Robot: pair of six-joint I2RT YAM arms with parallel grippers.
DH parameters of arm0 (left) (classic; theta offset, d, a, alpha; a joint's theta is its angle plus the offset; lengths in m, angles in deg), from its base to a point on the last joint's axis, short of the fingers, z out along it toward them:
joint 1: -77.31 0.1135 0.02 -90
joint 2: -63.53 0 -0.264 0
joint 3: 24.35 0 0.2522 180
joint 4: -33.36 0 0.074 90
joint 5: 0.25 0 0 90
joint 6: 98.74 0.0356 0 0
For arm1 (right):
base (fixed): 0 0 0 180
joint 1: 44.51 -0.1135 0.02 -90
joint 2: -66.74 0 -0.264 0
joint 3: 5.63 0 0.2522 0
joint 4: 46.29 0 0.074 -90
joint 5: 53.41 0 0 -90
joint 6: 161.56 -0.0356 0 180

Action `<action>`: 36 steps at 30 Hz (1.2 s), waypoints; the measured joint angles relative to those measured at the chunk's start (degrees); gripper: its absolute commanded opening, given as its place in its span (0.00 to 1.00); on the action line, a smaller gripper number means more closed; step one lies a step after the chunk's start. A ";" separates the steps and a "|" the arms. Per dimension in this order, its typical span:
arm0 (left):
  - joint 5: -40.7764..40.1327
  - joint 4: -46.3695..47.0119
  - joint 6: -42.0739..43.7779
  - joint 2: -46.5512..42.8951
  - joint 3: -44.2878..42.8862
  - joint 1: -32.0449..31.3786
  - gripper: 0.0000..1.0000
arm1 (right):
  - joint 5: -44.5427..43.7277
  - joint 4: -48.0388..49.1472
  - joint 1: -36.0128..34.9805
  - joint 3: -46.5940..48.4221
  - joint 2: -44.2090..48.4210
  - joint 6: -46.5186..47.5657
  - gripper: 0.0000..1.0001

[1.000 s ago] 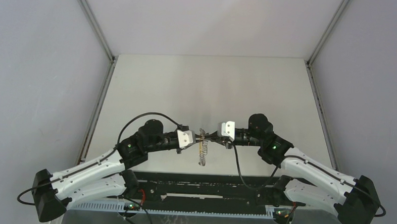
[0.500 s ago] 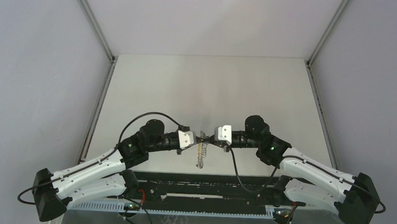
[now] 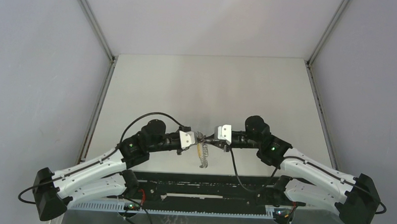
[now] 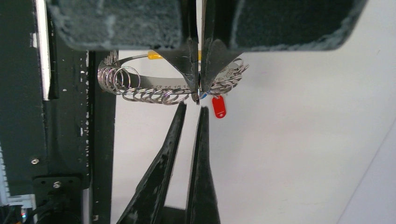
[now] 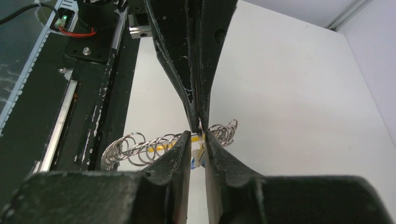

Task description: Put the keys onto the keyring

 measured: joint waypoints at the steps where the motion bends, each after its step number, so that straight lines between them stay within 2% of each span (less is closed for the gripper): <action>1: -0.48 0.04 0.04 -0.07 0.09 0.00 0.00 | -0.50 -0.39 0.13 0.00 0.48 -0.52 0.25; 6: -3.30 0.02 0.44 -0.28 1.29 0.00 0.00 | -4.04 -1.62 1.20 0.00 2.67 -5.11 0.35; 14: -9.18 -0.04 0.33 0.66 4.39 0.52 0.00 | -16.28 -5.22 5.44 0.02 -0.24 -18.69 0.35; 19: -10.47 0.74 -0.74 2.75 5.33 4.15 0.00 | -24.06 -8.96 7.41 1.03 -5.66 -27.15 0.34; 29: -15.58 2.45 -4.28 5.03 7.21 8.94 0.00 | -32.50 -15.32 7.74 7.72 -18.82 -39.89 0.34; 33: -19.26 4.13 -6.05 4.92 7.63 9.99 0.00 | -39.80 -15.34 5.20 9.07 -22.36 -48.57 0.39; 36: -21.73 4.85 -7.26 4.07 8.33 10.16 0.00 | -46.99 -15.96 1.46 11.13 -27.26 -54.75 0.48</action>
